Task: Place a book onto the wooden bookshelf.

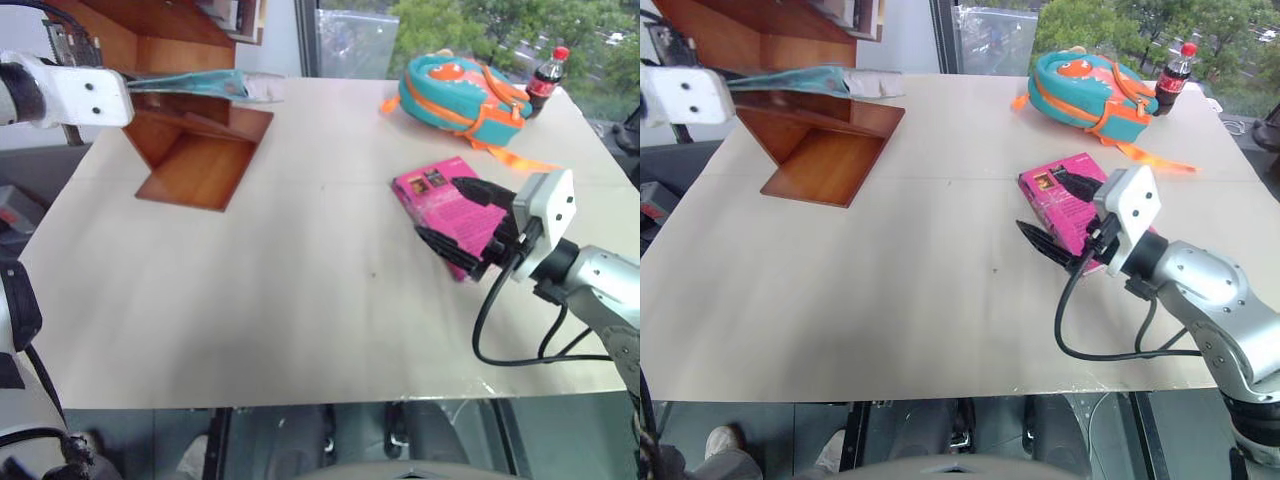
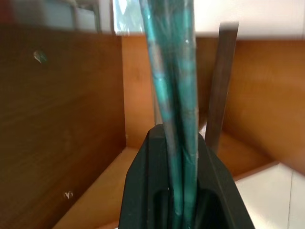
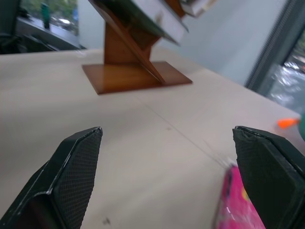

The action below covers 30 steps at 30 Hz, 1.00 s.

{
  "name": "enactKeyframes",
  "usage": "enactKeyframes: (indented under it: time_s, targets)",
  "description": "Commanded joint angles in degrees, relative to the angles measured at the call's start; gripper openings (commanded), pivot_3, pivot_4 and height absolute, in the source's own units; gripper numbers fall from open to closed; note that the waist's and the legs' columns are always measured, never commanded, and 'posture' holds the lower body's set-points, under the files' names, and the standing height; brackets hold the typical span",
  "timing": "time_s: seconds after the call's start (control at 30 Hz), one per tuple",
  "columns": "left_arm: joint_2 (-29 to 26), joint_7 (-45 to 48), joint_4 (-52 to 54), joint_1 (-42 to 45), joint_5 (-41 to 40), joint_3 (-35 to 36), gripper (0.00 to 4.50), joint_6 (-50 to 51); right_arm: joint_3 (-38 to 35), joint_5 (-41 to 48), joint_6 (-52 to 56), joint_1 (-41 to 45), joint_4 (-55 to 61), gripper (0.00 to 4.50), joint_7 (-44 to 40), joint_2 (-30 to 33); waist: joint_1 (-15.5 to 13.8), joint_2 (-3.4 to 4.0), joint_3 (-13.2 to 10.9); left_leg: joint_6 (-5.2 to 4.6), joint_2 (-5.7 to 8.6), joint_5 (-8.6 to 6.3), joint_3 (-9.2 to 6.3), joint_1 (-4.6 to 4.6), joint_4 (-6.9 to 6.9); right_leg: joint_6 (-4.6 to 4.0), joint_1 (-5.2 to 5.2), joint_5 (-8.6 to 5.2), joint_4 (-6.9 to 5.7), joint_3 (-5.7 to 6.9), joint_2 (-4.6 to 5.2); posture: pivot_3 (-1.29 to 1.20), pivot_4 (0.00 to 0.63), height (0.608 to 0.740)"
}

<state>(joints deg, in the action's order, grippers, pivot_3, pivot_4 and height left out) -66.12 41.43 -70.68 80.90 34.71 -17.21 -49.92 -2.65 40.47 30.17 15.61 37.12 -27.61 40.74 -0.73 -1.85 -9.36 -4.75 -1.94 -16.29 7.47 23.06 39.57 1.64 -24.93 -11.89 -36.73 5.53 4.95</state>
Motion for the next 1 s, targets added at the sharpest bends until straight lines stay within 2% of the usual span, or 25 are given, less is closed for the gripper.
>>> enactKeyframes:
  time_s: [0.03, 0.17, 0.33, 0.37, 0.47, 0.53, 0.67, 0.7, 0.73, 0.83, 0.9, 1.0]
  targets:
    - [-1.2, -5.2, -2.8, 2.8, 3.6, -2.2, 0.4, 1.8, 0.1, 0.1, 0.7, 2.4, 1.9, 4.5, -0.1, -0.9, 0.1, -0.02, 0.0, 0.0, 0.0, 0.0, 0.03, 0.01, 0.0, 0.0, -0.03, 0.0, -0.01, -0.02, 0.01, 0.0, 0.15, 0.74]
    - [-2.1, -5.5, -4.5, 2.4, 3.3, -2.4, 2.12, 3.6, 0.5, -0.1, 1.5, 3.7, 1.9, 4.5, -0.6, -1.8, 0.6, -0.06, 0.0, 0.01, -0.06, 0.01, 0.15, 0.19, 0.02, 0.0, -0.29, 0.01, -0.11, -0.09, 0.0, 0.0, 0.15, 0.74]
    - [-4.0, -1.0, -4.6, -1.1, -3.3, 2.1, 4.39, 1.6, 0.7, -0.4, 1.4, 3.9, 1.3, 4.5, -2.0, -2.3, 1.6, -0.05, 0.0, 0.01, -0.07, 0.01, 0.23, 0.23, 0.02, 0.0, -0.37, 0.01, -0.12, -0.11, 0.02, 0.0, 0.15, 0.74]
    - [-4.4, 1.0, -4.5, -2.2, -6.7, 4.6, 4.45, 1.0, 0.8, -0.4, 1.4, 4.0, 0.9, 4.5, -2.4, -2.4, 1.6, -0.05, 0.0, 0.01, -0.08, 0.01, 0.3, 0.22, 0.02, 0.01, -0.4, 0.01, -0.15, -0.15, 0.04, 0.0, 0.15, 0.74]
    - [-6.3, 10.0, -3.7, -6.6, -18.2, 13.1, 4.45, 0.2, 0.4, -0.4, 1.0, 4.3, -0.2, 4.5, -4.0, -2.5, 1.5, -0.06, 0.0, 0.02, -0.12, 0.02, 0.31, 0.28, 0.07, 0.0, -0.5, 0.0, -0.26, -0.12, 0.03, 0.0, 0.15, 0.74]
    - [-8.1, 17.9, -2.2, -11.0, -25.8, 18.4, 4.45, 0.6, 0.5, -0.4, 0.7, 4.9, -1.7, 4.5, -5.3, -2.8, 1.9, -0.08, 0.0, 0.03, -0.21, 0.02, 0.27, 0.68, 0.43, -0.08, -0.8, 0.05, -0.39, -0.03, -0.01, 0.0, 0.15, 0.74]
    - [-8.8, 30.9, 4.7, -22.8, -41.3, 29.3, 4.45, 8.0, 0.6, -1.2, -0.1, 5.9, -4.7, 4.5, -7.9, -3.2, 2.0, -0.08, -0.1, 0.02, -0.22, 0.0, 0.29, 0.76, 0.65, -0.14, -0.76, 0.11, -0.43, 0.01, 0.02, 0.0, 0.15, 0.74]
    - [-8.7, 33.2, 7.1, -25.8, -44.7, 31.8, 4.07, 10.4, 0.5, -1.1, -0.1, 6.0, -5.1, 4.5, -8.3, -3.2, 1.8, -0.11, -0.1, 0.01, -0.22, 0.0, 0.29, 0.74, 0.7, -0.13, -0.77, 0.09, -0.55, 0.0, 0.07, 0.0, 0.15, 0.74]
    - [-8.6, 34.2, 10.0, -28.6, -47.9, 34.3, 3.94, 13.7, 0.3, -1.1, -0.1, 6.1, -5.4, 4.5, -8.7, -3.2, 1.6, -0.12, -0.1, 0.01, -0.21, 0.0, 0.23, 0.75, 0.74, -0.06, -0.76, 0.05, -0.62, 0.03, 0.06, 0.0, 0.15, 0.74]
    - [-8.9, 33.9, 18.7, -37.7, -53.8, 40.7, 3.11, 20.9, -0.2, -1.2, 0.0, 6.2, -6.5, 4.5, -10.1, -2.8, 1.4, -0.13, -0.1, 0.01, -0.22, 0.0, 0.14, 0.75, 0.85, -0.03, -0.73, 0.01, -0.8, 0.06, 0.08, 0.0, 0.15, 0.74]
    - [-8.0, 34.3, 26.3, -45.2, -57.2, 44.5, 2.21, 26.5, -0.4, -1.2, 0.2, 6.2, -6.7, 4.5, -10.8, -2.5, 1.5, -0.13, -0.1, 0.01, -0.21, 0.0, 0.15, 0.71, 0.94, -0.06, -0.72, 0.04, -0.92, 0.01, 0.11, 0.0, 0.15, 0.74]
    - [0.0, 32.3, 53.7, -66.4, -69.1, 49.8, 0.89, 47.4, -1.1, -1.3, 0.7, 5.7, -6.5, 4.5, -11.0, -2.1, 1.5, 0.19, 0.0, 0.01, -0.21, 0.0, 0.17, 0.61, 0.96, -0.13, -0.63, 0.08, -0.96, -0.07, 0.17, 0.0, 0.15, 0.74]
